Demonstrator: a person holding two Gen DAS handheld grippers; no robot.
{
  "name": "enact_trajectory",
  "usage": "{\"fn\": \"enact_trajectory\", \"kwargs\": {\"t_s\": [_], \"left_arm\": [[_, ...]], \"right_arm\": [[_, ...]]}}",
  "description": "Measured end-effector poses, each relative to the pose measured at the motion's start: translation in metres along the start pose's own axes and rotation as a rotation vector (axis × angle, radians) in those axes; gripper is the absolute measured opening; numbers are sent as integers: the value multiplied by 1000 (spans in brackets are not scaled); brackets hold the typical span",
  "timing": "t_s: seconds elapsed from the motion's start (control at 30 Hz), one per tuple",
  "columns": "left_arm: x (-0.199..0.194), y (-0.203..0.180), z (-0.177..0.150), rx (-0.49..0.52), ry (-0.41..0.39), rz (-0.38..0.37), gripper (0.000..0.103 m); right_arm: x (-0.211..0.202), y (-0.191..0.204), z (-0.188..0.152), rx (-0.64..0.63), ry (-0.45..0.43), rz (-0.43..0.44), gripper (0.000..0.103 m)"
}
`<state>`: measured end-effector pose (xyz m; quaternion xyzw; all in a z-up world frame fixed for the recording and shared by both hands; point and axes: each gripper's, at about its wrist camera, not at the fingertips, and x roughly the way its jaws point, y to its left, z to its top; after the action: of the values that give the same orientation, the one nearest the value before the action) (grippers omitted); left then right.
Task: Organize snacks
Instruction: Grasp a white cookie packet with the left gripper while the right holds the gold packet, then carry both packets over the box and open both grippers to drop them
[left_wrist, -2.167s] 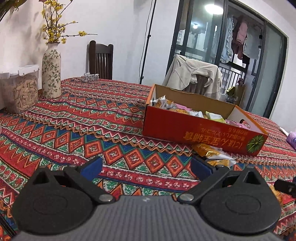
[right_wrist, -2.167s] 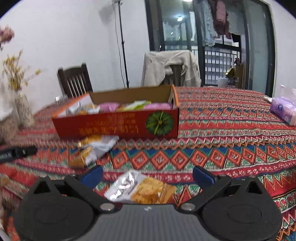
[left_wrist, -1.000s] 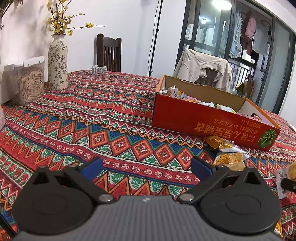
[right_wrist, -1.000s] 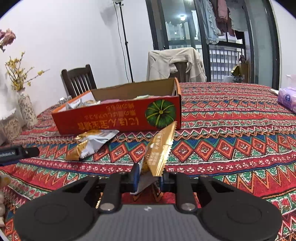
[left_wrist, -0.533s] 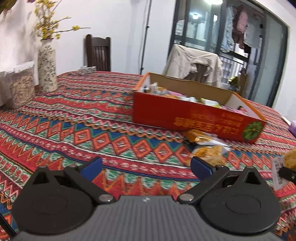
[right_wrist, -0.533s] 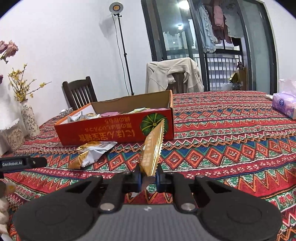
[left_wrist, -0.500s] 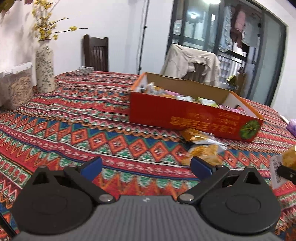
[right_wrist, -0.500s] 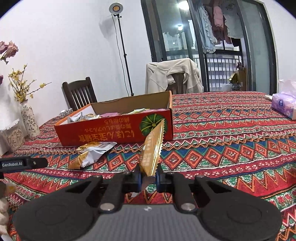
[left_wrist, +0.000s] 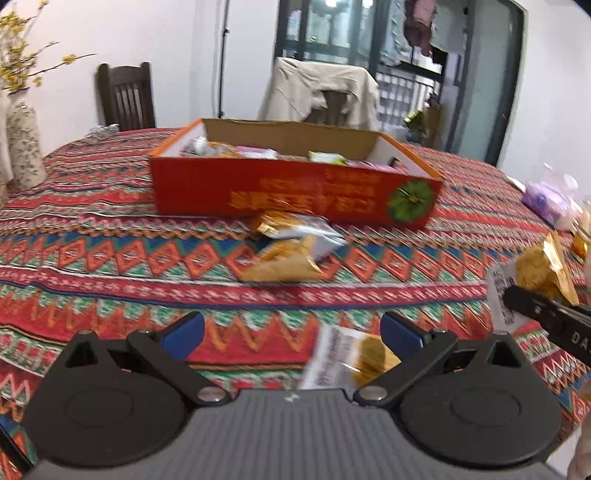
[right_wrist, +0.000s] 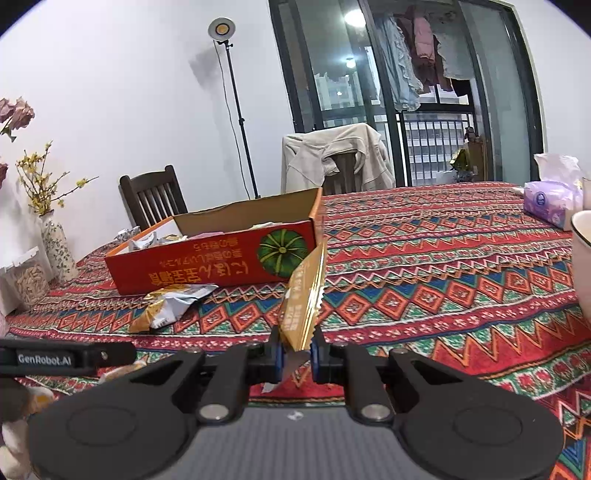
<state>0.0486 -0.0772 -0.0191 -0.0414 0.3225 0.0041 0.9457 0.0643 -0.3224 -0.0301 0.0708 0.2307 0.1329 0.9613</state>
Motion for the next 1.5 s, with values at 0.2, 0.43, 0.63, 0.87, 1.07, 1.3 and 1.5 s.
{"fn": "enact_trajectory", "kwargs": {"t_s": [0.2, 0.43, 0.63, 0.87, 1.07, 1.3, 1.5], "left_arm": [[2, -28, -11, 62, 32, -19, 103], [8, -40, -20, 83, 49, 13, 101], [6, -44, -23, 102, 21, 11, 81], [-1, -42, -24, 109, 3, -5, 65], [-8, -37, -21, 102, -22, -14, 64], [-13, -27, -13, 84, -51, -18, 64], [-17, -18, 2, 61, -88, -21, 64]], "right_arm": [[-8, -13, -5, 16, -3, -4, 13], [-15, -12, -8, 11, -6, 7, 13], [-16, -9, -9, 4, -5, 12, 13], [-16, 0, -8, -13, -3, 14, 13], [-18, 8, -6, -32, -6, 13, 13], [-15, 18, -2, -57, -11, 10, 13], [-10, 28, 9, -88, -28, 7, 13]]}}
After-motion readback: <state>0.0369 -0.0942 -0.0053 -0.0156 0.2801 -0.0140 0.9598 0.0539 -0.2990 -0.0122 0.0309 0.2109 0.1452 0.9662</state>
